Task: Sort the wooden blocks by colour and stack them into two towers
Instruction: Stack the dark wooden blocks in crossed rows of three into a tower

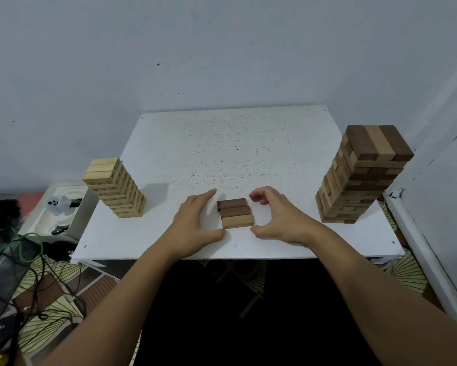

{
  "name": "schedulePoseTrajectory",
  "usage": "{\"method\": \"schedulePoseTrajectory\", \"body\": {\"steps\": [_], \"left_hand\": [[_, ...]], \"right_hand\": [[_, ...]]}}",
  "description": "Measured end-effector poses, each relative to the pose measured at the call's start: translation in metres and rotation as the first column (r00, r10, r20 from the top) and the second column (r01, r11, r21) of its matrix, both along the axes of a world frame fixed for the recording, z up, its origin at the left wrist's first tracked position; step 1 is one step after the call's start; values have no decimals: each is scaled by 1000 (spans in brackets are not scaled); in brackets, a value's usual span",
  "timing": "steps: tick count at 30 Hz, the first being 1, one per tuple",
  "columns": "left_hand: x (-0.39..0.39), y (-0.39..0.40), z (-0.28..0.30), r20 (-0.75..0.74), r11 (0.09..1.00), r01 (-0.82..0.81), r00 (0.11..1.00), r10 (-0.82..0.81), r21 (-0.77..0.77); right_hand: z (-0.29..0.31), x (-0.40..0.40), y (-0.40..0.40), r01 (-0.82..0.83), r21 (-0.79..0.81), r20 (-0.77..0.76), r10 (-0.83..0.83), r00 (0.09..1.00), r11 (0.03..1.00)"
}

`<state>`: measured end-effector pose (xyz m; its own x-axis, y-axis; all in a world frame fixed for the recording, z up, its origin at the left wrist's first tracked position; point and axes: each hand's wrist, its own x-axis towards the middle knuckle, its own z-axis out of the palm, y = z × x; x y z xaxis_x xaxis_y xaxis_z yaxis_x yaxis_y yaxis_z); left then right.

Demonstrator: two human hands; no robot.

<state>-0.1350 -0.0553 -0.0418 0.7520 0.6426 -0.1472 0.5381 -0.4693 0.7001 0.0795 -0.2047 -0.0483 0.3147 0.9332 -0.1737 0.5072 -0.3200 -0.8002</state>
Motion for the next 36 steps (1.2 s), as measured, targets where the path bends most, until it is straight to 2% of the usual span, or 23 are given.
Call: {"method": "schedulePoseTrajectory", "body": {"steps": [6,19,36], "left_hand": [[-4,-5,-10,99,991,-130,986,133,-40],[-1,-1,-19,161,984,-158,972,170,-82],[-2,-5,-19,217,975,-202,952,217,-90]], "right_hand": [[0,-3,1,-6,-3,106,6,994,1000],[-5,-9,4,44,1,197,-44,979,999],[-4,-10,2,65,7,164,-66,984,998]]}}
